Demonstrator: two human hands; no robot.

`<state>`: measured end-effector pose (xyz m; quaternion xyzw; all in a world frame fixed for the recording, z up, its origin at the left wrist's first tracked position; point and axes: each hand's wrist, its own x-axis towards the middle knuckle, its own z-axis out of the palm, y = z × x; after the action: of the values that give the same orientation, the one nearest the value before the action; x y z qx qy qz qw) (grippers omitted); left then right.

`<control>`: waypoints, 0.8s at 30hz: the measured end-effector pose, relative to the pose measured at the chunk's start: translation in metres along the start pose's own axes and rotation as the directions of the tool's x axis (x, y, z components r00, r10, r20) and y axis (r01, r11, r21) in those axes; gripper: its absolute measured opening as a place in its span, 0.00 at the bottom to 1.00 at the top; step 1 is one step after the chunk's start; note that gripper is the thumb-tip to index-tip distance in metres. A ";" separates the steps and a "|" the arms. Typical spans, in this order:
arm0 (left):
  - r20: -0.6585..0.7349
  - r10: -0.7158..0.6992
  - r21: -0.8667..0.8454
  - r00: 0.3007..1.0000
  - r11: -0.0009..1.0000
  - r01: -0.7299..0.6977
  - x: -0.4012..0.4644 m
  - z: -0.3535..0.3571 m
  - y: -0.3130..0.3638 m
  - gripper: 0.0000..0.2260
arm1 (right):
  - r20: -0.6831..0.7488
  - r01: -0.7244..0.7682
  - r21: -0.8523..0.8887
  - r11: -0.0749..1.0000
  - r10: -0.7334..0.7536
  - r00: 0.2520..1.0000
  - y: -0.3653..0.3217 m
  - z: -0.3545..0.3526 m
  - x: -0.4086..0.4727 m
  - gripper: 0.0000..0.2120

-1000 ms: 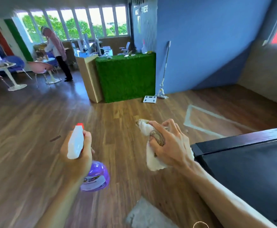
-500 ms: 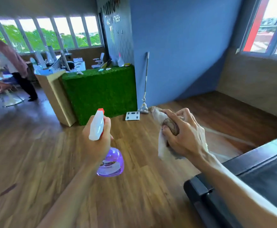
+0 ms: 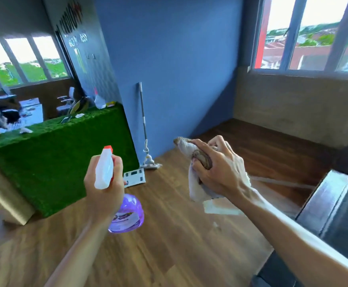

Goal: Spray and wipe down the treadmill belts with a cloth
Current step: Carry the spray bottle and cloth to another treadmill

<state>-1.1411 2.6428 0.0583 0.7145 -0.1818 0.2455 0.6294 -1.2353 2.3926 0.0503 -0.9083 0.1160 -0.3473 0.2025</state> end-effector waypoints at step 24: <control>0.335 0.038 -0.221 0.941 0.975 0.039 0.337 0.580 -0.172 0.07 | -0.298 -0.305 -0.237 0.922 0.229 0.926 0.366 0.078 0.438 0.23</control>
<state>-0.6987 2.1103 0.0634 0.6704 -0.3132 0.0972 0.6656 -0.8875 1.9354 0.0890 -0.8483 0.3136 -0.4145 0.1007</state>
